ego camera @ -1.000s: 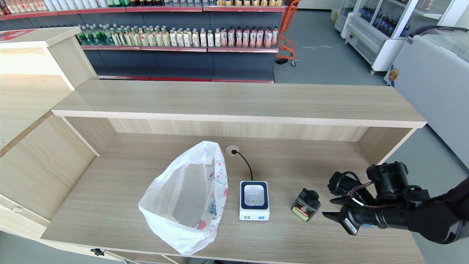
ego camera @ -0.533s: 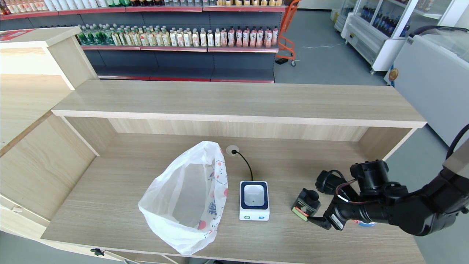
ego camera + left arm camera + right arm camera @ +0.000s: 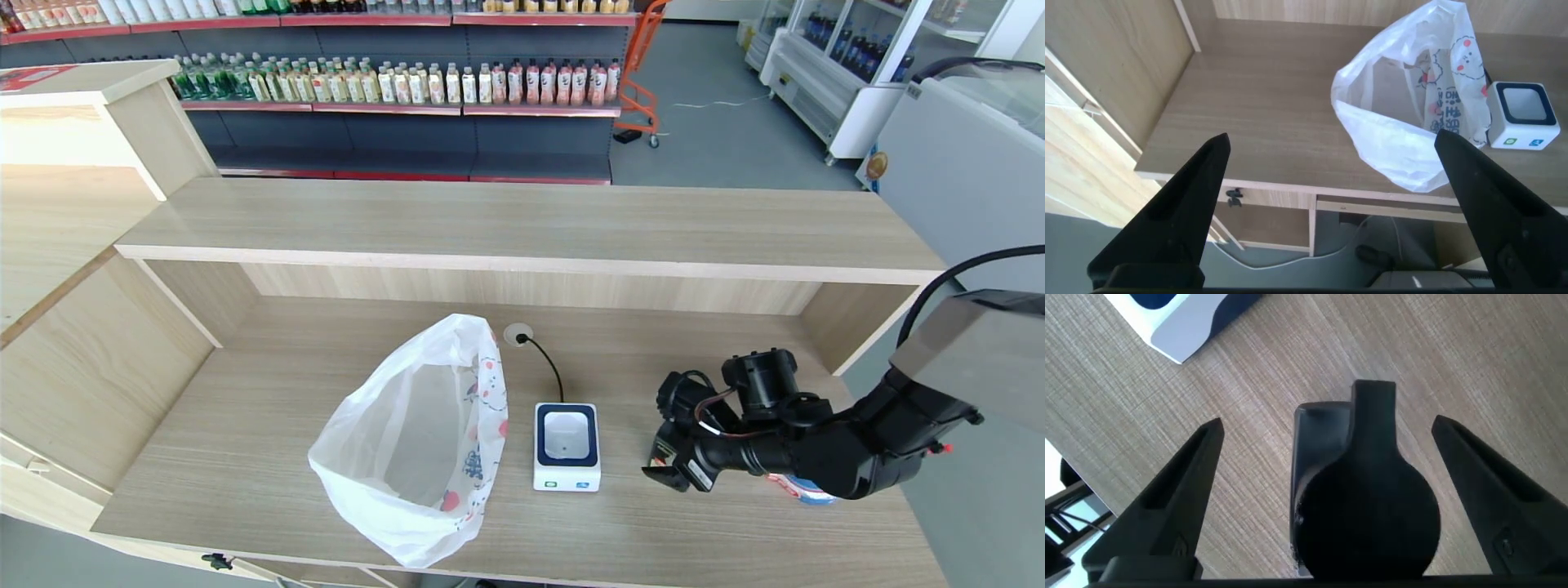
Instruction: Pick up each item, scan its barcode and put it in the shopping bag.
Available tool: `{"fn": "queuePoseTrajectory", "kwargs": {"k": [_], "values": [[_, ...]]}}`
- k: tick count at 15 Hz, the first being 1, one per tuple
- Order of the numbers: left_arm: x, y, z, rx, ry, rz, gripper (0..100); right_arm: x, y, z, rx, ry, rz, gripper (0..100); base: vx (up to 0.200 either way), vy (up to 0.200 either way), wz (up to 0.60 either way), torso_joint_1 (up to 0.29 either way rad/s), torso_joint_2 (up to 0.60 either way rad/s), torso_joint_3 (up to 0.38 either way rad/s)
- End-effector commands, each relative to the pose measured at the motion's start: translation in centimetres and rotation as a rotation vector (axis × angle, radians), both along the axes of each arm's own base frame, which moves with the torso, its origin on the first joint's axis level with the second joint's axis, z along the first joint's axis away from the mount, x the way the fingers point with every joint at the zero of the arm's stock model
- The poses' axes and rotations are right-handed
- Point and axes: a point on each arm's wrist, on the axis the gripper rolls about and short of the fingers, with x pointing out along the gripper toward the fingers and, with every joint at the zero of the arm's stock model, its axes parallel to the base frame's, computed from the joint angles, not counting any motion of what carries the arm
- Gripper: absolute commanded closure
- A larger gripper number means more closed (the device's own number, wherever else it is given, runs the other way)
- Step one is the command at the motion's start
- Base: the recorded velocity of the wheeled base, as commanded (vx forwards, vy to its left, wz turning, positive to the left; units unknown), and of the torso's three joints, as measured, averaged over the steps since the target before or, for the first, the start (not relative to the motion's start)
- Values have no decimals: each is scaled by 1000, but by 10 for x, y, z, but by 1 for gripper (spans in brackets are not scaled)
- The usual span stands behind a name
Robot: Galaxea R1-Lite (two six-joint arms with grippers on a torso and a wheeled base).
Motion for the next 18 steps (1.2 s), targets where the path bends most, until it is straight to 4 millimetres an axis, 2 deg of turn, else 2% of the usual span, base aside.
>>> {"fn": "queuePoseTrajectory", "kwargs": {"k": [1, 4, 6, 9, 10, 12, 14, 16, 17, 18], "values": [[0, 0, 0, 0, 0, 1, 0, 1, 6, -9, -7, 17, 17, 100, 0, 0, 0, 0, 0, 0], [0, 0, 0, 0, 0, 1, 0, 2, 7, -9, 3, 0, 15, 100, 0, 0, 0, 0, 0, 0], [0, 0, 0, 0, 0, 1, 0, 1, 5, 6, 28, -30, -4, 100, 0, 0, 0, 0, 0, 0], [0, 0, 0, 0, 0, 1, 0, -20, -13, 47, 138, -59, -109, 100, 0, 0, 0, 0, 0, 0], [0, 0, 0, 0, 0, 1, 0, -29, -25, 72, 210, -94, -174, 100, 0, 0, 0, 0, 0, 0], [0, 0, 0, 0, 0, 1, 0, -56, -51, 107, 283, -164, -266, 100, 0, 0, 0, 0, 0, 0], [0, 0, 0, 0, 0, 1, 0, -92, -73, 114, 189, -249, -261, 100, 0, 0, 0, 0, 0, 0], [0, 0, 0, 0, 0, 1, 0, -120, -93, 117, -60, -417, -171, 100, 0, 0, 0, 0, 0, 0], [0, 0, 0, 0, 0, 1, 0, -123, -96, 122, -125, -469, -140, 100, 0, 0, 0, 0, 0, 0], [0, 0, 0, 0, 0, 1, 0, -126, -98, 129, -240, -585, -8, 100, 0, 0, 0, 0, 0, 0]]}}
